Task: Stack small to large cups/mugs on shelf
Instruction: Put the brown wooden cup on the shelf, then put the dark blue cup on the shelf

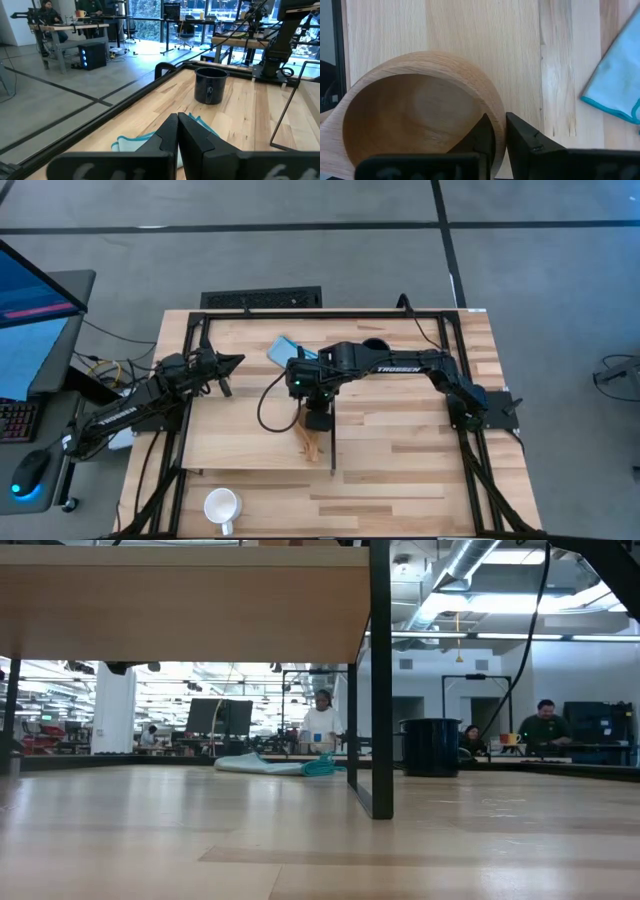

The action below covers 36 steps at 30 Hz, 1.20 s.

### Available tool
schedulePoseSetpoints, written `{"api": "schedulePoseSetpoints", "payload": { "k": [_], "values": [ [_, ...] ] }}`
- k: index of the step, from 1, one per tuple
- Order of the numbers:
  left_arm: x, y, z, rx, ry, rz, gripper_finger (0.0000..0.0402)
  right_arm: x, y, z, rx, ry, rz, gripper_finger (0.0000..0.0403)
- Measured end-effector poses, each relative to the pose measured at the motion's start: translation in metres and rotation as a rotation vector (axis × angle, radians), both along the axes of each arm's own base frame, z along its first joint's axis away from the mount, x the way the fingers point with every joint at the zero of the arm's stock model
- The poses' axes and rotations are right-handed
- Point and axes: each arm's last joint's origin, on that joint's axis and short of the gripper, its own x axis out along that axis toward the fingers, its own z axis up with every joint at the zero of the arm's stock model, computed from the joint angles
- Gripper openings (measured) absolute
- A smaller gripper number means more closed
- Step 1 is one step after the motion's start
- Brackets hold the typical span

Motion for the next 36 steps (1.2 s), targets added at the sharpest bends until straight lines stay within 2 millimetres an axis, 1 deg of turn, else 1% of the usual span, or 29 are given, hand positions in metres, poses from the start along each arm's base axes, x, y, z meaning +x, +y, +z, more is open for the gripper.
{"api": "schedulePoseSetpoints", "payload": {
  "k": [7,10,13,17,21,25,29,33,36],
  "values": [
    [0.0,0.0,0.0,0.0,0.001,0.0,0.0,0.0,0.0,0.0,0.0,0.0,0.0,0.0057],
    [0.0,0.0,0.0,0.0,0.001,0.0,0.0,0.0,0.0,0.0,0.0,-0.001,0.0,0.0063],
    [0.0,0.0,0.0,0.0,0.001,0.0,0.0,0.0,0.0,0.0,0.001,-0.002,0.0,0.0081],
    [0.0,0.0,0.0,0.0,0.001,0.0,0.0,0.0,0.0,0.0,0.0,-0.001,-0.001,0.0117],
    [0.0,0.0,0.0,0.0,0.001,0.0,0.0,0.0,-0.003,0.0,0.0,-0.001,-0.007,0.0155],
    [0.0,0.0,0.0,0.0,0.001,0.0,0.0,0.0,-0.007,0.0,0.0,-0.001,-0.016,0.018],
    [0.0,0.0,0.0,-0.001,0.002,0.0,0.0,0.001,-0.008,0.0,0.001,-0.006,-0.017,0.0195],
    [0.0,0.0,0.0,-0.001,0.002,0.0,0.0,0.001,-0.011,0.0,0.001,-0.008,-0.025,0.0201],
    [0.0,0.0,0.0,-0.002,0.003,0.0,0.0,0.0,-0.012,0.006,0.002,-0.029,-0.027,0.02]
  ]
}}
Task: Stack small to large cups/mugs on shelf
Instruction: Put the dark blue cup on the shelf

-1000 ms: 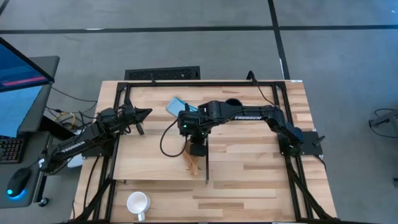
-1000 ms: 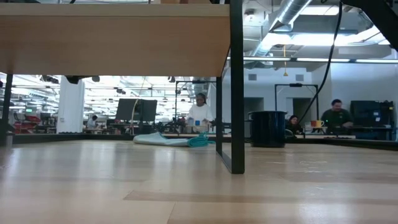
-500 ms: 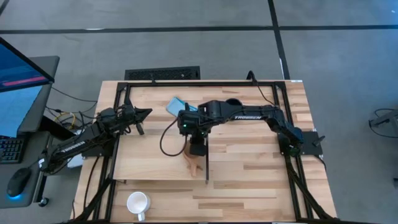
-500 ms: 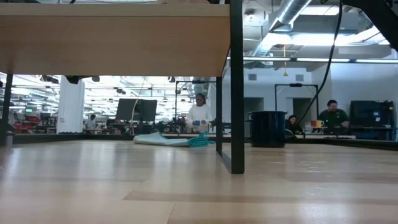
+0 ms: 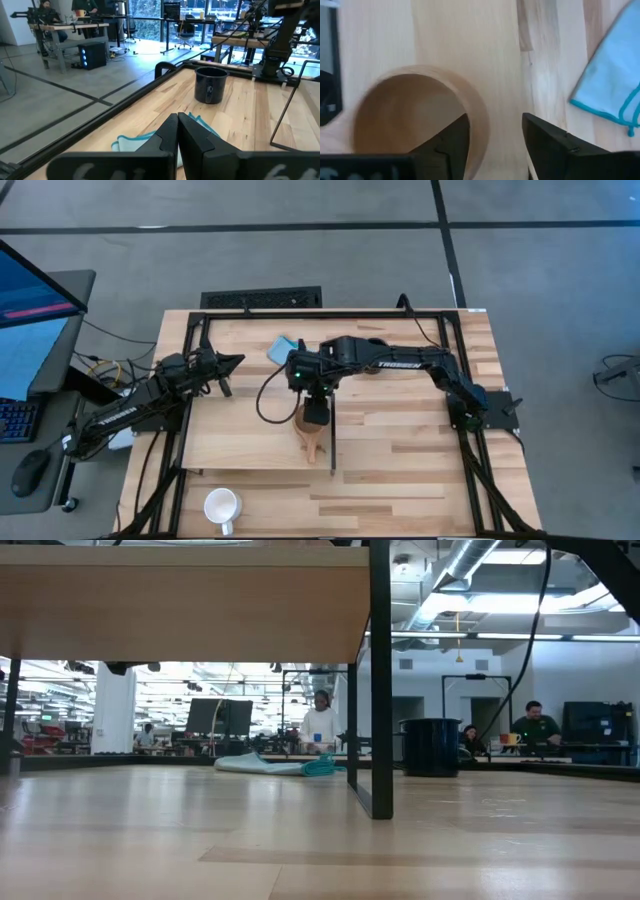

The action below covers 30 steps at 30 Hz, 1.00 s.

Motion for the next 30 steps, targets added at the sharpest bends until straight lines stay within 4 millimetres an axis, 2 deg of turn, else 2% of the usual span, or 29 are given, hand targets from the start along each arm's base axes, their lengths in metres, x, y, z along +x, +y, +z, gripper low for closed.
{"api": "schedulePoseSetpoints", "payload": {
  "k": [10,16,20,30],
  "values": [
    [0.0,0.0,-0.004,-0.018,0.032,0.0,0.0,-0.011,0.0,0.018,0.005,-0.038,0.002,0.0197],
    [0.0,0.0,-0.004,-0.021,0.038,0.001,0.0,-0.025,-0.001,0.046,0.007,-0.124,0.0,0.0197],
    [0.0,0.0,-0.004,-0.02,0.037,0.008,0.0,-0.043,-0.01,0.072,-0.014,-0.198,-0.022,0.0194],
    [-0.001,0.001,-0.002,-0.015,0.013,0.034,0.0,-0.12,-0.035,0.153,-0.266,-0.452,-0.132,0.0196]
  ]
}}
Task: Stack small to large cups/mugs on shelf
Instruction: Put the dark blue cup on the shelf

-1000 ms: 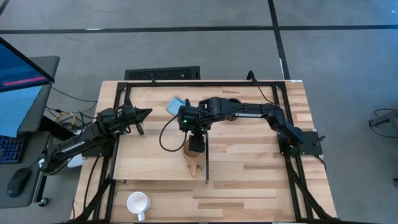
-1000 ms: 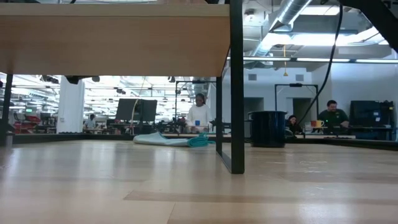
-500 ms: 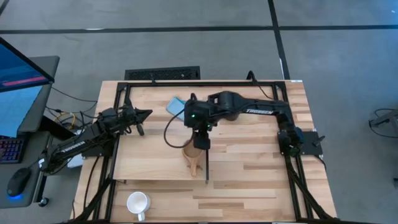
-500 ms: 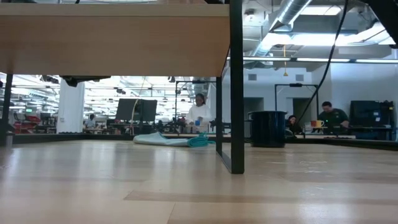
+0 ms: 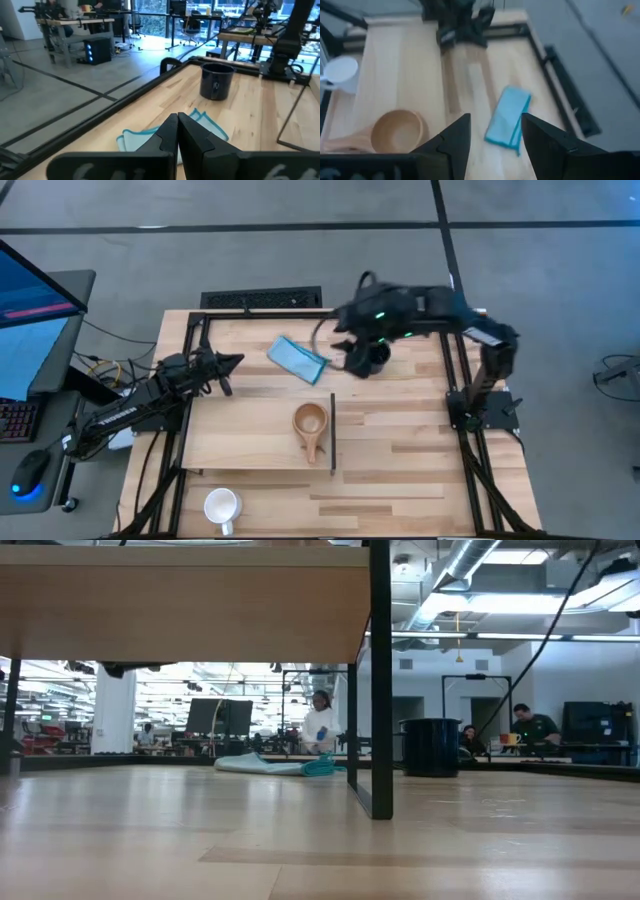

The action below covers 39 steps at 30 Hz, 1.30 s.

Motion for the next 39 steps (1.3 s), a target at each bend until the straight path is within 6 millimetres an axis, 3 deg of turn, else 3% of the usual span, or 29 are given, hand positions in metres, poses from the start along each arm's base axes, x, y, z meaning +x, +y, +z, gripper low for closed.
{"api": "schedulePoseSetpoints", "payload": {
  "k": [5,11,17,22,30,34,39],
  "values": [
    [0.0,0.001,0.002,0.012,-0.021,0.019,0.0,-0.031,-0.004,0.022,-0.058,-0.079,0.015,0.0194],
    [0.0,0.001,0.003,0.016,-0.032,0.02,0.0,-0.051,-0.023,0.013,-0.086,-0.054,-0.039,0.0196],
    [0.0,0.001,0.004,0.017,-0.033,0.02,0.0,-0.069,-0.045,-0.019,-0.096,-0.072,-0.12,0.0195],
    [0.0,0.001,0.004,0.017,-0.033,0.02,0.0,-0.096,-0.058,-0.049,-0.091,-0.16,-0.167,0.0194],
    [0.0,0.001,0.004,0.017,-0.033,0.02,0.0,-0.137,-0.082,-0.11,-0.085,-0.159,-0.352,0.0196],
    [0.0,0.001,0.004,0.017,-0.033,0.02,0.0,-0.149,-0.099,-0.141,-0.064,-0.139,-0.468,0.0194],
    [0.0,0.001,0.004,0.017,-0.033,0.02,0.0,-0.151,-0.117,-0.165,-0.011,-0.174,-0.593,0.0195]
  ]
}}
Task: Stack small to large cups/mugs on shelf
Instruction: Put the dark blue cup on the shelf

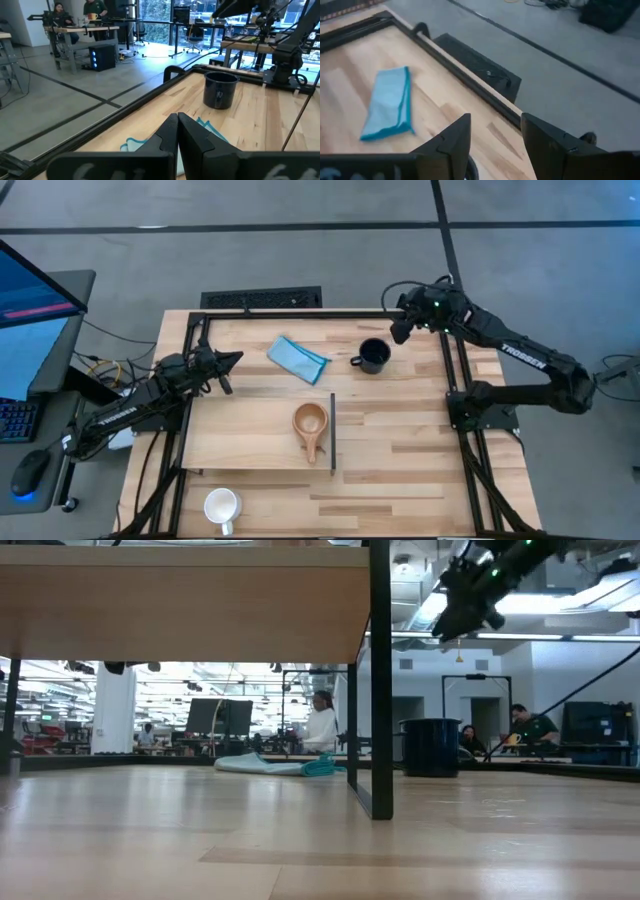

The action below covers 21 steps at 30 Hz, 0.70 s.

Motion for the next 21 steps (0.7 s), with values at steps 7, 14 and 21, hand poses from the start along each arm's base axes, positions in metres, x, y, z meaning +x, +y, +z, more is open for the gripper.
{"api": "schedulePoseSetpoints", "payload": {
  "k": [7,14,21],
  "values": [
    [0.0,0.0,0.0,0.0,0.0,0.002,0.0,0.01,-0.013,-0.033,0.124,0.102,-0.046,0.0196],
    [0.0,0.0,0.0,0.0,0.0,0.005,0.0,0.034,-0.02,-0.064,0.221,0.199,-0.029,0.0194],
    [0.0,0.0,0.0,-0.03,-0.018,0.006,0.0,0.051,-0.023,-0.096,0.294,0.314,-0.007,0.0186]
  ]
}}
